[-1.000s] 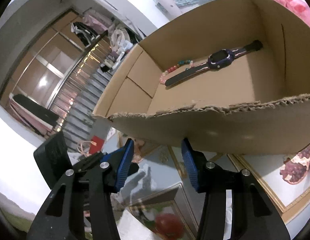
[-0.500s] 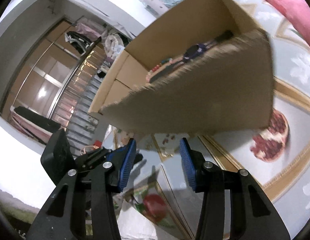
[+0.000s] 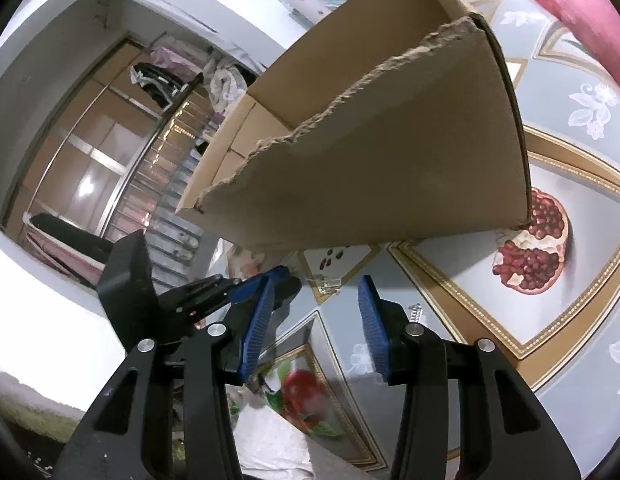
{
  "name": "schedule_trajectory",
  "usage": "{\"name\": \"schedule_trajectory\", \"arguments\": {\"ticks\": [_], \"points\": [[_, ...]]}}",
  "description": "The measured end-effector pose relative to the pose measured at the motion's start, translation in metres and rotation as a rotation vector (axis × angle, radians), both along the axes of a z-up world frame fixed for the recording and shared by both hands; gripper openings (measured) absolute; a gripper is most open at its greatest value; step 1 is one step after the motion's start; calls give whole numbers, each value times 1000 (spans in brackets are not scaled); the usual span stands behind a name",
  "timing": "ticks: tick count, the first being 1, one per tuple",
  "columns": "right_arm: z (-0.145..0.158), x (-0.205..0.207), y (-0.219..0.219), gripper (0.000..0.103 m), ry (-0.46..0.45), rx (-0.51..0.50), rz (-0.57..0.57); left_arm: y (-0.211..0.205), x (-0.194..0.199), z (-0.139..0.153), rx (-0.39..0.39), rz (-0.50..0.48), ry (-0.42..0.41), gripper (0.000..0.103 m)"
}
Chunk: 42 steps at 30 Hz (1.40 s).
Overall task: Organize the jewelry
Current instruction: 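Lower the open left gripper onto the gold ring beside the pink bracelet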
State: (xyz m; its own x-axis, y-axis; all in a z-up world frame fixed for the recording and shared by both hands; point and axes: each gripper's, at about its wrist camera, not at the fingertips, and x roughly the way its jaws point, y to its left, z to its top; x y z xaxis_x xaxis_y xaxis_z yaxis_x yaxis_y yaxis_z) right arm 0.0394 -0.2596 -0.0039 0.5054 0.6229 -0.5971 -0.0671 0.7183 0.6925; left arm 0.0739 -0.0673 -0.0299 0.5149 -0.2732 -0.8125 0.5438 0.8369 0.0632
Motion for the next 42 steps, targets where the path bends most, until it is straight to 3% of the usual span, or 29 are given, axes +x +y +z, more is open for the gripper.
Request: {"name": "schedule_trajectory", "arguments": {"ticks": [17, 27, 34, 42], "points": [[6, -8, 3, 41, -18, -34, 1, -24, -12, 0, 53, -12, -40, 11], [7, -10, 2, 41, -19, -48, -5, -30, -30, 2, 29, -31, -41, 10], [9, -10, 13, 41, -39, -128, 25, -19, -38, 10, -29, -7, -45, 10], [12, -2, 57, 41, -101, -262, 144, 14, -39, 16, -51, 89, -52, 10]]}}
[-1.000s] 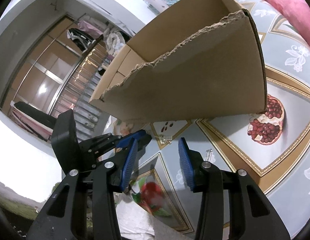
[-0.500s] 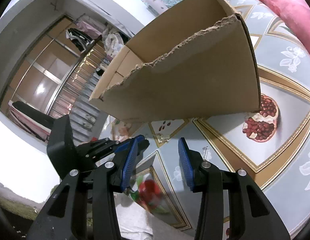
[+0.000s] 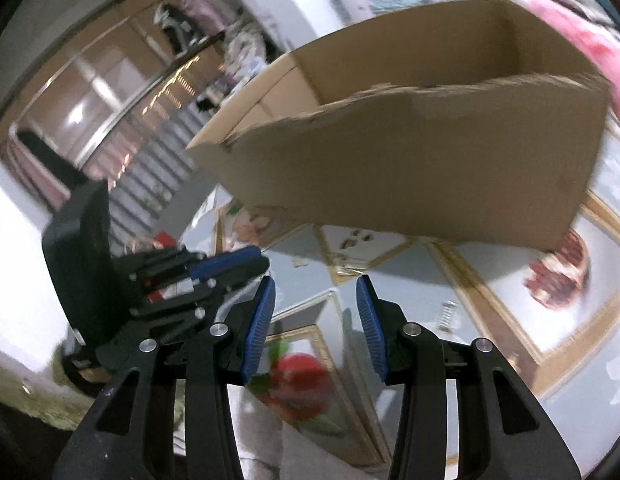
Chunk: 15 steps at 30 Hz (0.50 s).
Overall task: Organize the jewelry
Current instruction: 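Lower the open left gripper onto the gold ring beside the pink bracelet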
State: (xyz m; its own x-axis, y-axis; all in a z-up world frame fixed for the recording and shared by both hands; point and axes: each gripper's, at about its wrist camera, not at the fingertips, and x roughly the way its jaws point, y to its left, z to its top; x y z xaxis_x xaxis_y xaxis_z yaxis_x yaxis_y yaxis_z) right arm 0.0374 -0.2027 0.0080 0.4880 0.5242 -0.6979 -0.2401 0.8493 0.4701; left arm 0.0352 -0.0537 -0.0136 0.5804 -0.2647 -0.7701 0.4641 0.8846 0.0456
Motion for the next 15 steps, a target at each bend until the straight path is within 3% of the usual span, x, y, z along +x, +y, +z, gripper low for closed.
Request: {"name": "schedule_trajectory", "arguments": {"ticks": [8, 15], "points": [[-5, 16, 64, 39, -153, -293, 251, 33, 5, 4, -36, 65, -5, 10], [-23, 39, 76, 34, -149, -414, 391, 43, 9, 3, -67, 79, -7, 10]]}}
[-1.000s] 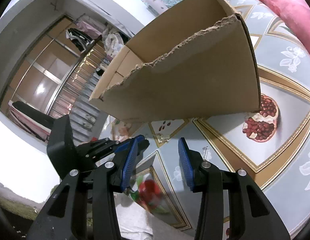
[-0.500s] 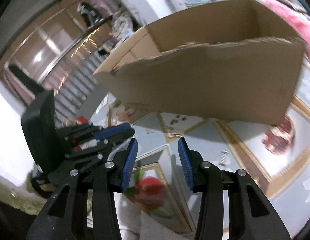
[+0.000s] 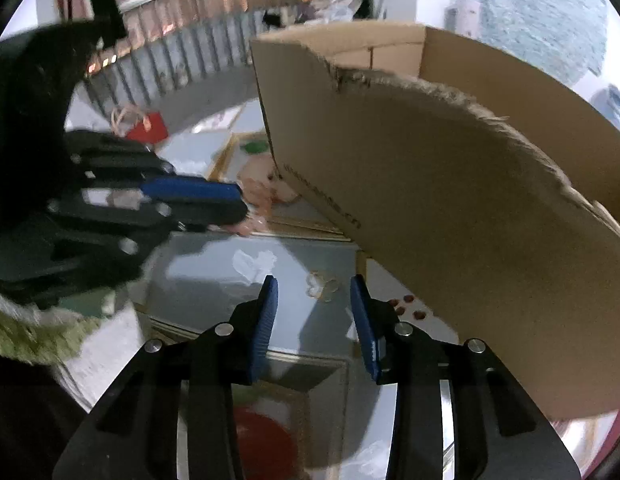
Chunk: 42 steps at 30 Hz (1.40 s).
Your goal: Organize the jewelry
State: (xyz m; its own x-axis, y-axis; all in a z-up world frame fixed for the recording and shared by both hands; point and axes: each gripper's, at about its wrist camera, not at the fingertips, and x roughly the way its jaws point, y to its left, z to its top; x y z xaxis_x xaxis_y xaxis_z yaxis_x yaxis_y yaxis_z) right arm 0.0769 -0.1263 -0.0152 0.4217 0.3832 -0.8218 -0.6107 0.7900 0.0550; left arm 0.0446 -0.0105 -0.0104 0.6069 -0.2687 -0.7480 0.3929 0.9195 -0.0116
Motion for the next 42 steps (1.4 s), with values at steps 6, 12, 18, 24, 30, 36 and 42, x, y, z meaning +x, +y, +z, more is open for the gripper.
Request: {"name": "schedule_trajectory", "arguments": {"ticks": [6, 12, 18, 24, 30, 36, 42], "points": [[-6, 9, 3, 31, 14, -48, 73, 6, 5, -2, -19, 1, 2, 10], [-6, 16, 8, 14, 32, -40, 83, 8, 4, -3, -28, -2, -2, 10], [-5, 13, 6, 1, 49, -15, 53, 9, 1, -3, -31, 2, -5, 10], [-2, 12, 0, 2, 73, -2, 7, 11, -2, -1, -31, 10, -12, 10], [-2, 15, -5, 4, 89, 13, -90, 12, -6, 1, -32, 19, -16, 10], [-4, 10, -5, 6, 184, 105, -127, 13, -7, 3, -31, 23, -22, 10], [-4, 6, -4, 12, 230, 179, -165, 15, -8, 3, -32, 27, -21, 10]]}}
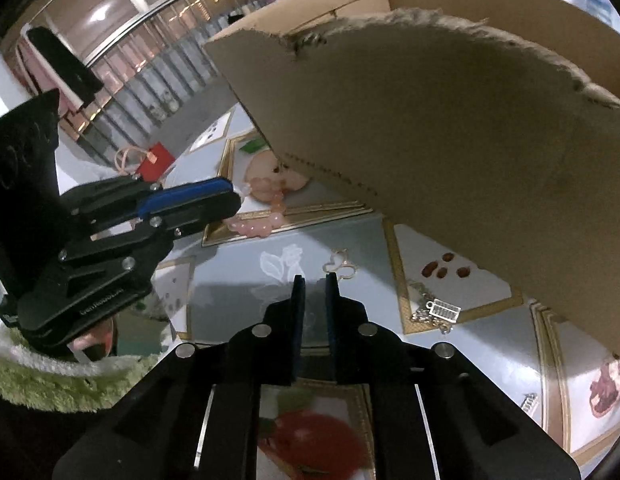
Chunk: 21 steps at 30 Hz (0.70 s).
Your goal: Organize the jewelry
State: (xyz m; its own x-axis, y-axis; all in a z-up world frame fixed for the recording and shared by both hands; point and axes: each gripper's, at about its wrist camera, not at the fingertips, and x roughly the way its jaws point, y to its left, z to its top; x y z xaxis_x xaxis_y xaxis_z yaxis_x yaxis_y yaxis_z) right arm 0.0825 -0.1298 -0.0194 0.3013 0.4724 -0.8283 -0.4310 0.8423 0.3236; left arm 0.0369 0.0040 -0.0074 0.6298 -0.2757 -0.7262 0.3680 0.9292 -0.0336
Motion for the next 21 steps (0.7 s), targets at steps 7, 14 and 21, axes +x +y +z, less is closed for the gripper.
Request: {"name": "schedule_trajectory", "arguments": {"ticks": [7, 14, 21], "points": [[5, 0, 10, 35, -119, -112, 7, 0, 0, 0, -2, 1, 0, 10], [-2, -5, 31, 35, -184, -239, 2, 0, 1, -3, -2, 6, 12, 10], [-3, -12, 37, 15, -206, -276, -74, 1, 3, -4, -7, 9, 18, 10]]}}
